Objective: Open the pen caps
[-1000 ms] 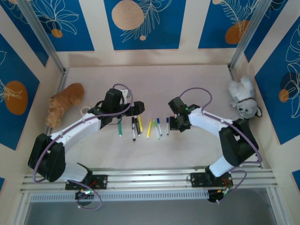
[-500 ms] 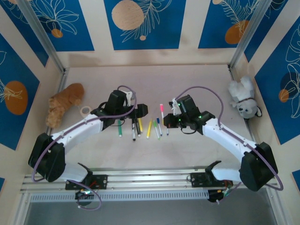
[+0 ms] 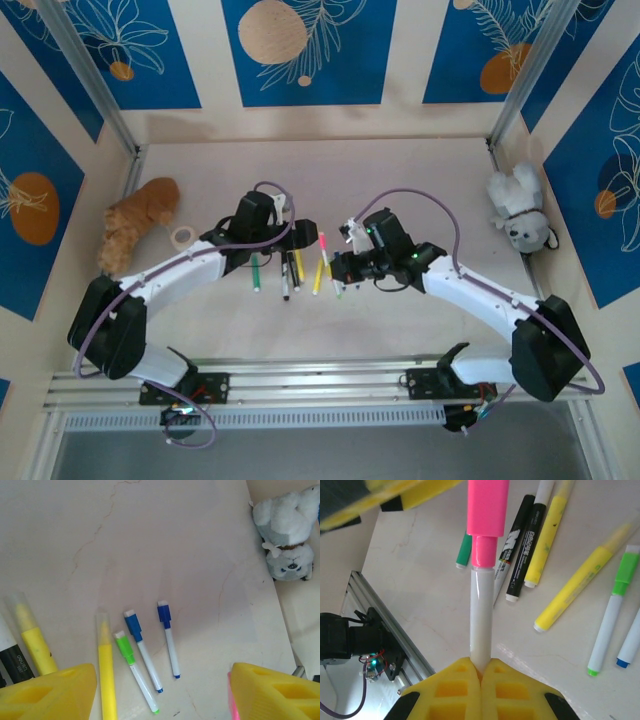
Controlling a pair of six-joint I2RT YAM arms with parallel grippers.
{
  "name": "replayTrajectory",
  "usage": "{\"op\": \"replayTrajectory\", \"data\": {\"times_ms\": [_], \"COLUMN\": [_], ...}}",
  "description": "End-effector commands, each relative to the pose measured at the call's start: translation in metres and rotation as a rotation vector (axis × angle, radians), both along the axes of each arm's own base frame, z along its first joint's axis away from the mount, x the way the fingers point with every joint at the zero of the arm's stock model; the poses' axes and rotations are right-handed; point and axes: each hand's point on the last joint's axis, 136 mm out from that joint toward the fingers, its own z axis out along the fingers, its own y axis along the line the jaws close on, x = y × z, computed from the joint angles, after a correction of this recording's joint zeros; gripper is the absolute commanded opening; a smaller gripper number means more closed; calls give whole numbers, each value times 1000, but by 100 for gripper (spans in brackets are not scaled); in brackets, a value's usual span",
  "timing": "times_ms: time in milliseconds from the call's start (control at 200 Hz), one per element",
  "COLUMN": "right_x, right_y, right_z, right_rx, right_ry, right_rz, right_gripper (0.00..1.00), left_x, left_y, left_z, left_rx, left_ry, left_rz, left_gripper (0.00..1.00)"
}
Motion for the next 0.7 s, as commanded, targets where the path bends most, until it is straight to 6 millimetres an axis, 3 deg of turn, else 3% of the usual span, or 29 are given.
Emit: {"op": "replayTrajectory", "data": {"times_ms": [0, 65, 385, 695], "right_x": [-3, -4, 5, 9], "right_y": [12, 15, 24, 30], "right_z": [9, 8, 11, 8], "right_rx": [25, 27, 19, -10], "right_ry": [-4, -3, -11, -11], "right_rz": [52, 59, 64, 74], "right_gripper": [0, 0, 0, 0], "left_x": [4, 4, 0, -1], "left_y": [-13, -15, -16, -18], "left_z": [25, 26, 21, 19], "left_rx": [-59, -68, -75, -78], "left_ry": [-50, -49, -30, -20], "left_rz": [-22, -30, -39, -48], "left_gripper": [65, 59, 54, 40]}}
